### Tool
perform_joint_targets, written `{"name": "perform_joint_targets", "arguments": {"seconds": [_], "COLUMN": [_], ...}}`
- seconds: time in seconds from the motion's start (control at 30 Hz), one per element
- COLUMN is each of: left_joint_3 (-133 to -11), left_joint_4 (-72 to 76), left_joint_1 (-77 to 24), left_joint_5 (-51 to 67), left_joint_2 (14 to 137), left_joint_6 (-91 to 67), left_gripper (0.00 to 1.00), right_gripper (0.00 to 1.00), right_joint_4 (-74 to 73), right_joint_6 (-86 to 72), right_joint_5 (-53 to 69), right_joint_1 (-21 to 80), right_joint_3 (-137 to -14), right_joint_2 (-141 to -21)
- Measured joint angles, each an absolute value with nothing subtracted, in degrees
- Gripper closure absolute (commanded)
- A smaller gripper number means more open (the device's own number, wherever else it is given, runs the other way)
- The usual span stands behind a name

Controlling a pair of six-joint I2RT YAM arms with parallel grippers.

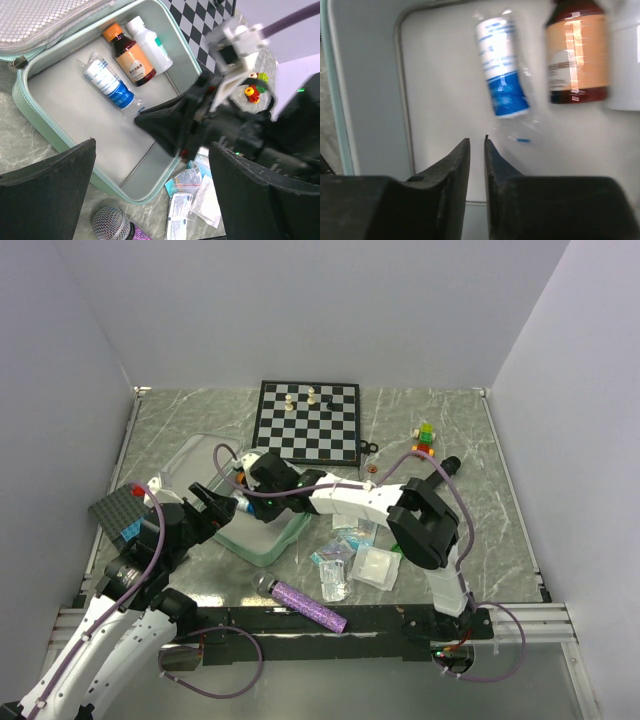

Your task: Organize the medicine kit

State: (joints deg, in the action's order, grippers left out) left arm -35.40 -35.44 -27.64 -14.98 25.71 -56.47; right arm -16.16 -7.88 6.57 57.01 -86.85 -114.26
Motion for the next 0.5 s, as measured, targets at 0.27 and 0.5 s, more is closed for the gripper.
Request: {"name": "perform_joint_targets", "arguments": {"seconds": [0.27,0.5], "left_joint_3": [-35.4,-35.4], "left_joint_4": [-35.4,-35.4], "left_joint_1": [-27.6,-27.6], "left_joint_5": [-15.0,-15.0], "left_joint_2": [25.7,26.1], "left_joint_6": [-56.5,-56.5], "left_gripper": [0.01,0.01], "right_gripper": [0.85,0.85], "right_joint_4": [-15.4,-15.4], "right_joint_6": [-12.1,-16.8], "right_joint_5": [9.4,9.0], "right_joint_1": [58.1,57.0], "right_joint_3": [-88.4,-92.6], "right_joint_2": [-120.4,-124.1]}}
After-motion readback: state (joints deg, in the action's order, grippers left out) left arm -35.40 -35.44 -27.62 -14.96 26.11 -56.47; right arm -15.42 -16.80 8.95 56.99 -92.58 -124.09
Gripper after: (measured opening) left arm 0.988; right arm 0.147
